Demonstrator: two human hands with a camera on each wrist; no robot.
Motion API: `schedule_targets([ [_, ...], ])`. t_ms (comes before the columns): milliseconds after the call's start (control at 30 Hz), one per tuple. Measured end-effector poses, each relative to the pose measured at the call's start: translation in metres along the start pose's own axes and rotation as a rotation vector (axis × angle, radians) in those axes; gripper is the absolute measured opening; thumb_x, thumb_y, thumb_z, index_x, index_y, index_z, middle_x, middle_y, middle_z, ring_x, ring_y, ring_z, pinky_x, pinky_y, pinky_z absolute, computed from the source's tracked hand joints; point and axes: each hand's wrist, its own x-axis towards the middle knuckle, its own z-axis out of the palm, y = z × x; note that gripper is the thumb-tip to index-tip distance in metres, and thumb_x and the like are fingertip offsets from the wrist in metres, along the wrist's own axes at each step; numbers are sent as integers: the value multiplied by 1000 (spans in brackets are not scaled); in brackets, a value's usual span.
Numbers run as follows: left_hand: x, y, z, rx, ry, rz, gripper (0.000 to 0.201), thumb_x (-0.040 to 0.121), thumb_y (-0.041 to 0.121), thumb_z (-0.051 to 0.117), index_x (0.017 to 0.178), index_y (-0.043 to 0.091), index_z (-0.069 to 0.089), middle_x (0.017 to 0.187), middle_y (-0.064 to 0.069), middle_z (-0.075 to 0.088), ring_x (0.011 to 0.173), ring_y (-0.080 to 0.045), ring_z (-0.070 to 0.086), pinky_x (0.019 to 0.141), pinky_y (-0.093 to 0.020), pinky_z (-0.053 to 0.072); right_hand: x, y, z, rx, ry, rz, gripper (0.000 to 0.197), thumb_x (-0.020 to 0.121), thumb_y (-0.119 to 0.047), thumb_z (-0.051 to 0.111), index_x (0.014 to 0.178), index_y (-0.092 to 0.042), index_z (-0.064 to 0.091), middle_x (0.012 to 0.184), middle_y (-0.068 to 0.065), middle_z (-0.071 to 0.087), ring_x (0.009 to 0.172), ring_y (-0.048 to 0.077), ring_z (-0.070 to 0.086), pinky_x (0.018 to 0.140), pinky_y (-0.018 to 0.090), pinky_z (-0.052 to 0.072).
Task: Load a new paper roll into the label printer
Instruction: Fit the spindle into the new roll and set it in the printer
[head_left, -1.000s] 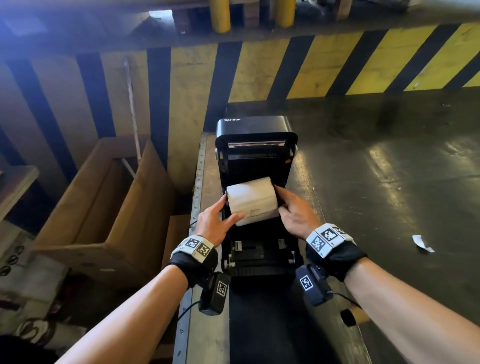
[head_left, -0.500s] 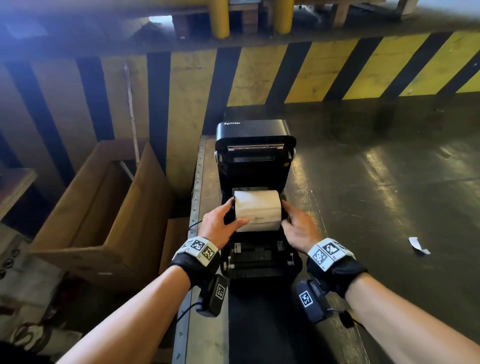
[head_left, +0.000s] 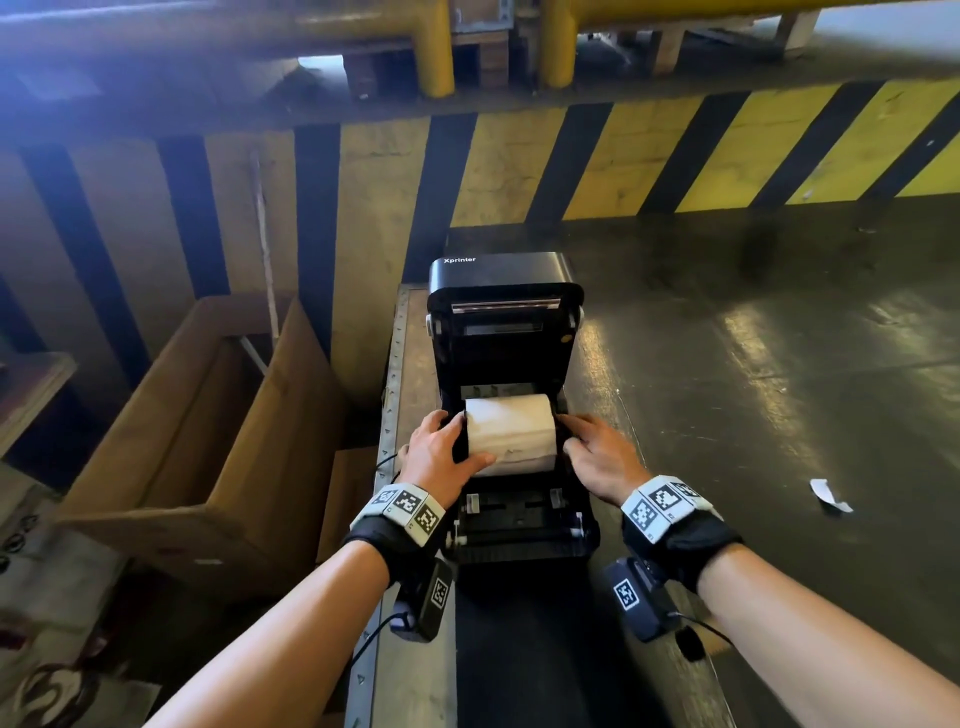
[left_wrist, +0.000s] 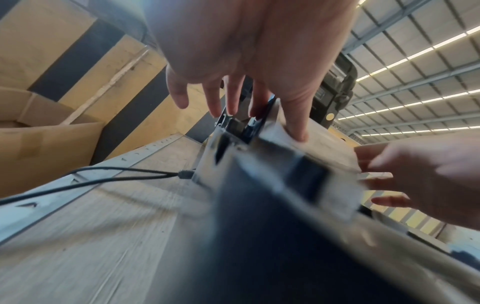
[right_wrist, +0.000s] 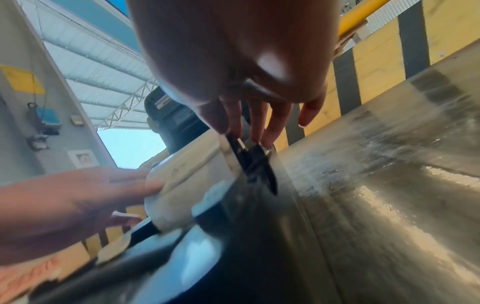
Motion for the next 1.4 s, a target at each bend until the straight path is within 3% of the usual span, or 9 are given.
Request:
schedule_targets([
  [167,-2,5,-2,71,18,-7,63,79,51,62,132,21,45,139,-8,41,127,-29,41,106,-50,34,4,-7,-10,103,119,88,55,80,-64,46,91,-13,62,95,10,68,91,30,62,84,40,50],
  [300,-3,9,-8,104,10,-31,63,79,53,62,131,21,48,139,-6,42,127,-28,42,106,-51,35,6,-15,-7,10,40,62,46,79,-57,58,60,-16,51,62,2,57,68,23,56,53,26,37],
  [367,-6,11,-11,106,21,-42,61,79,51,62,131,22,48,138,-4,43,126,-27,43,105,-49,35,6,-13,-4,-10,24,41,47,81,-54,57,54,-17,48,55,0,52,65,24,54,48,21,31],
  [533,-11,11,-17,-48,87,-98,47,77,44,69,113,15,60,111,-5,60,105,-24,57,92,-39,46,3,-5,-3,-36,14,3,40,85,-45,57,84,-6,66,90,18,71,88,34,65,65,27,37],
  [633,-12,13,-17,-169,42,-146,33,76,38,73,95,13,65,90,-4,67,83,-18,62,76,-30,51,3,-5,-2,-41,22,-2,31,86,-43,58,81,-12,64,93,19,71,91,34,65,67,27,37],
  [800,-14,15,-16,-214,50,-185,24,76,34,74,89,15,67,81,-1,67,79,-15,62,75,-26,51,1,-4,0,-21,39,25,33,86,-40,59,90,-9,68,93,15,71,89,30,66,68,26,41],
  [1000,-16,13,-13,-229,1,-243,24,74,36,75,84,15,69,90,-6,69,85,-21,64,75,-29,53,2,5,0,39,-48,58,27,79,-41,67,86,-15,71,89,8,71,87,23,65,71,24,45],
  [1200,-21,11,-9,-200,-53,-252,25,75,38,74,80,14,74,85,-7,73,74,-16,61,64,-23,45,-4,14,3,-21,-121,54,32,79,-42,67,92,-14,72,97,8,73,83,18,62,72,24,42],
  [1400,-23,11,-7,-201,-68,-226,21,77,33,73,88,14,75,87,-4,71,78,-16,61,66,-23,42,-7,13,4,-42,-102,28,33,81,-39,65,97,-11,72,100,9,73,85,19,62,71,21,39],
])
